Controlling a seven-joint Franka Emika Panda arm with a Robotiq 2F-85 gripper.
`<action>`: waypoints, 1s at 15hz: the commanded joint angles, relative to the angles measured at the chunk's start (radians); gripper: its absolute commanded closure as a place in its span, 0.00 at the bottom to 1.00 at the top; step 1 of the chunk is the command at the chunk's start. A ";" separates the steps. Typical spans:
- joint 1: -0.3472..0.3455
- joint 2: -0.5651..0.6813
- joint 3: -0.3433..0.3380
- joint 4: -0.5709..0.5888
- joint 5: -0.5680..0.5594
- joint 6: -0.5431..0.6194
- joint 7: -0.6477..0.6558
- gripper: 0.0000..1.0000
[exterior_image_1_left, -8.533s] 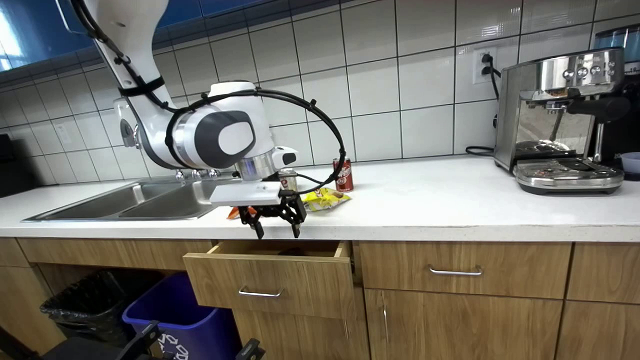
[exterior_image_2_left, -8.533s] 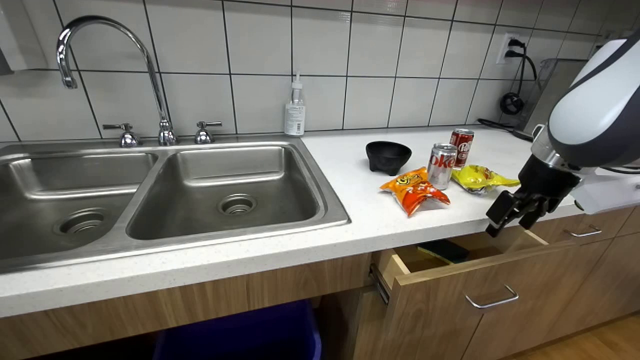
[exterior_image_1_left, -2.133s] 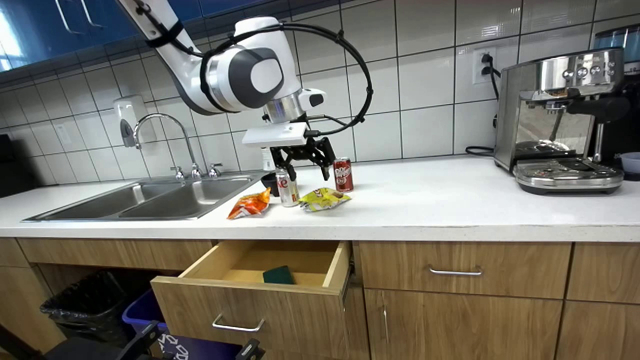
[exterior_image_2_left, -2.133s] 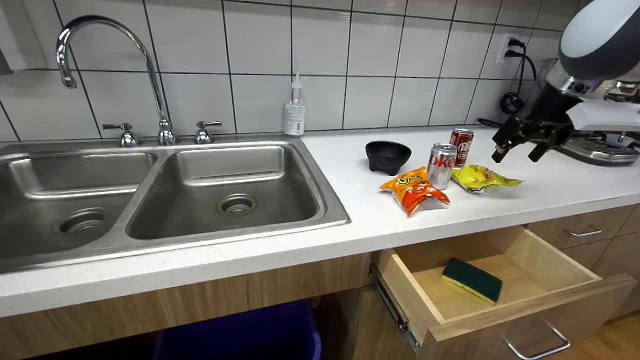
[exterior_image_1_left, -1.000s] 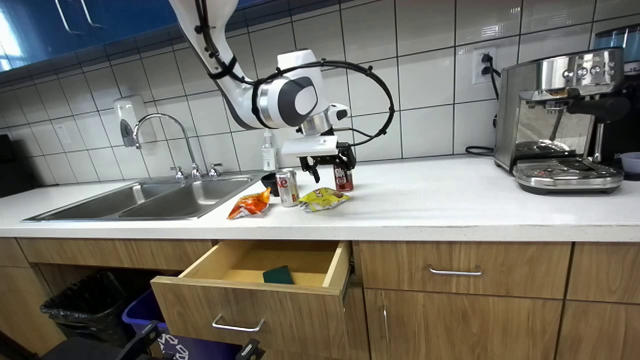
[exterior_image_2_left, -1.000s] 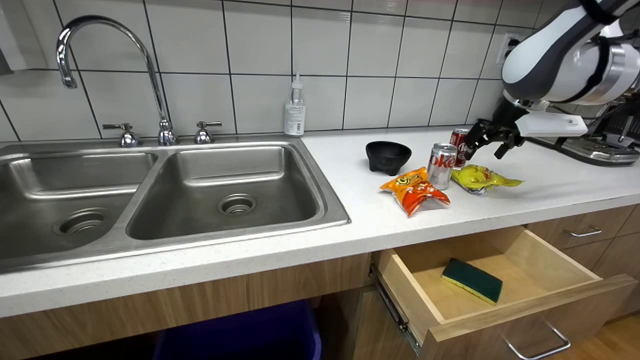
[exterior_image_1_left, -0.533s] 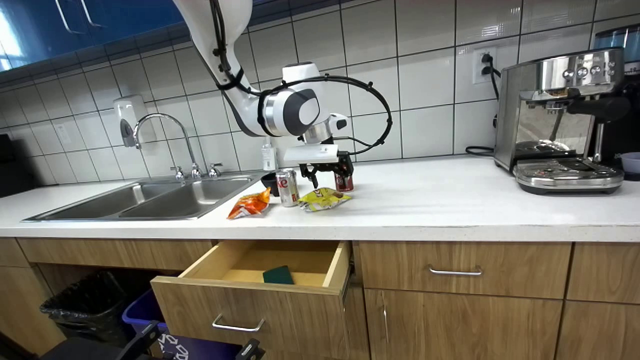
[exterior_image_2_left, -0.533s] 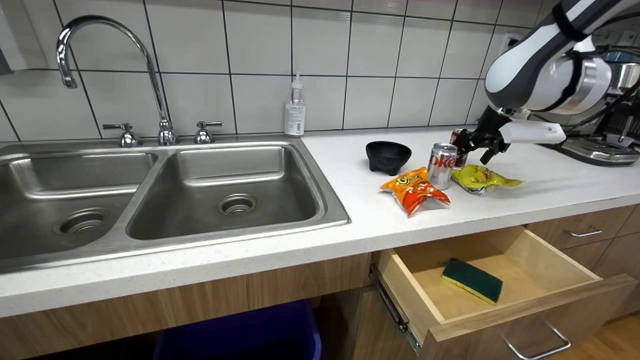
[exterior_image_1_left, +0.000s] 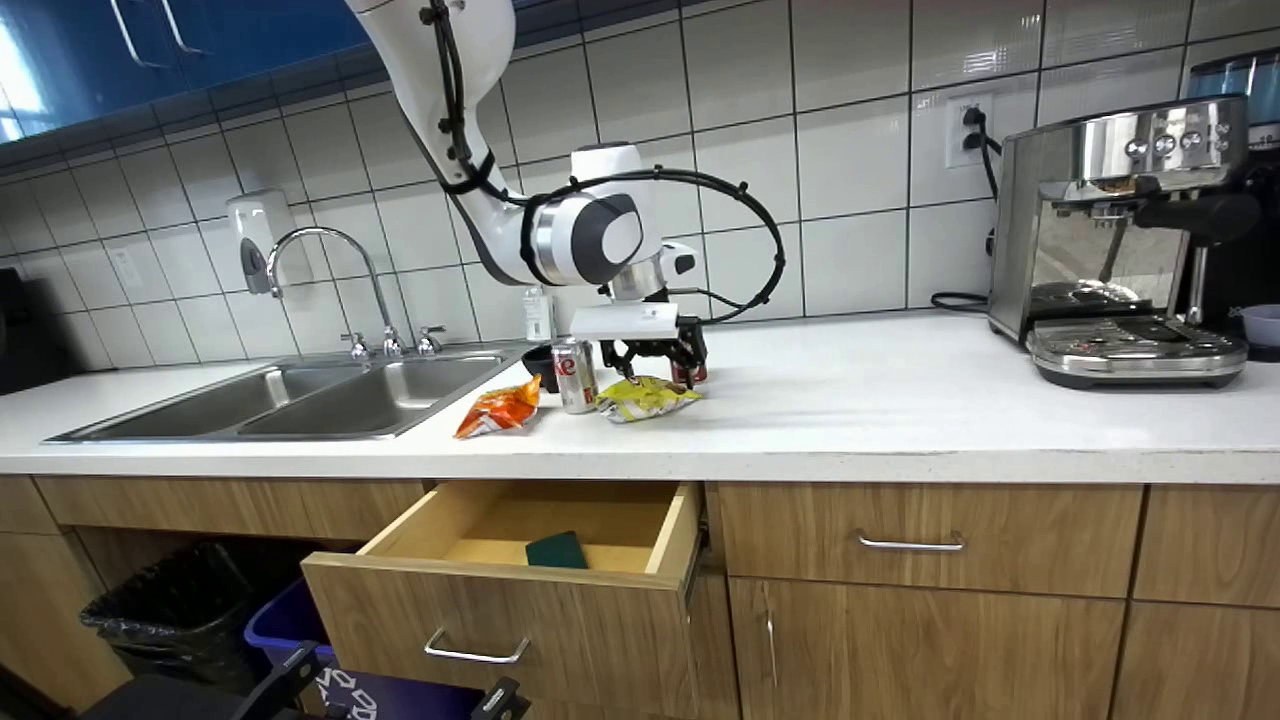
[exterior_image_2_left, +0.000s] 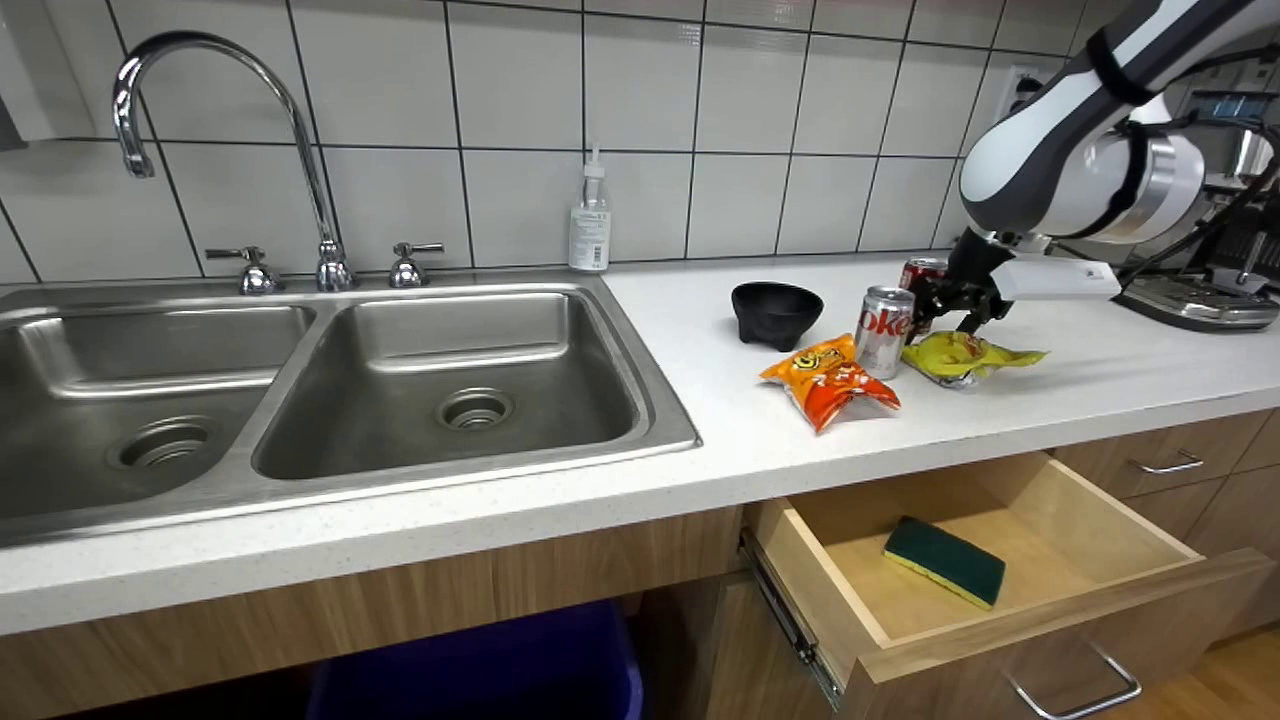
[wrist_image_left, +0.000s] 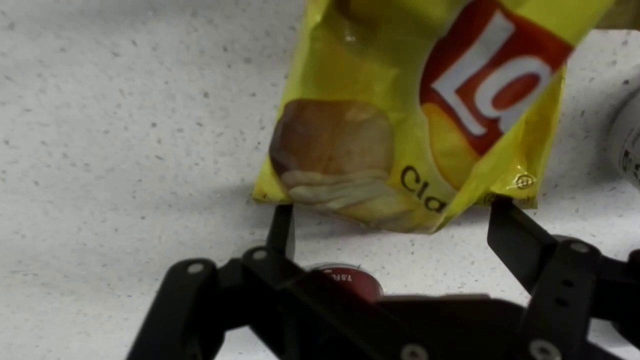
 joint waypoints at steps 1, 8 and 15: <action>-0.024 -0.006 0.022 0.008 -0.019 -0.031 -0.021 0.00; -0.036 -0.055 0.025 -0.068 -0.020 -0.015 -0.050 0.00; -0.055 -0.130 0.030 -0.176 -0.012 0.002 -0.085 0.00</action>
